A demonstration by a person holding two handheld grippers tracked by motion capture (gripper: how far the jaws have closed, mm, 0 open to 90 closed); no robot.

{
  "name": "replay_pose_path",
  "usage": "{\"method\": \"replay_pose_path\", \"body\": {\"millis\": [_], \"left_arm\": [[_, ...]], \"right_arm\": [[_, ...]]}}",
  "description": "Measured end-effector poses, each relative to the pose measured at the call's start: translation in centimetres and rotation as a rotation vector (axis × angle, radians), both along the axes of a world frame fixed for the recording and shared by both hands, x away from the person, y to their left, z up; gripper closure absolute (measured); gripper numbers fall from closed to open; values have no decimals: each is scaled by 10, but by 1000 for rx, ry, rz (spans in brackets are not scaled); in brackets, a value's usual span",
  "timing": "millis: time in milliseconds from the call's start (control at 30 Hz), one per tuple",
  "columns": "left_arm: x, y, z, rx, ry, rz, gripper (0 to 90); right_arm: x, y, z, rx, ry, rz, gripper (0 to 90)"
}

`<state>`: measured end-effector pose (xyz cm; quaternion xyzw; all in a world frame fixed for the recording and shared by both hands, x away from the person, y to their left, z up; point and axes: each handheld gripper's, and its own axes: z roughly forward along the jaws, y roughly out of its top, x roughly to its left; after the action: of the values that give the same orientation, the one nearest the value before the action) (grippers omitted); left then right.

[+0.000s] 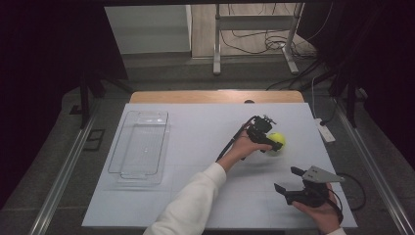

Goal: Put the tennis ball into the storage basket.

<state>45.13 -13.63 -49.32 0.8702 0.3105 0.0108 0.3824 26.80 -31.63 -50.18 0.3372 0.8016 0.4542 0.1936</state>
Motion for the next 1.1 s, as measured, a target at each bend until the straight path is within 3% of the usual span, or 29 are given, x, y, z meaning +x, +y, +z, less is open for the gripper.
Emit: {"method": "replay_pose_path", "body": {"millis": [733,933,1100], "left_arm": [[3,-11,-8,12,10,10,133],[2,-13,-10,18,11,16,174],[2,-14,-9,6,41,23,259]], "right_arm": [[0,-1,0,0,-1,-4,112],[0,-1,0,-1,0,-3,112],[-1,-2,0,3,0,-3,112]]}}
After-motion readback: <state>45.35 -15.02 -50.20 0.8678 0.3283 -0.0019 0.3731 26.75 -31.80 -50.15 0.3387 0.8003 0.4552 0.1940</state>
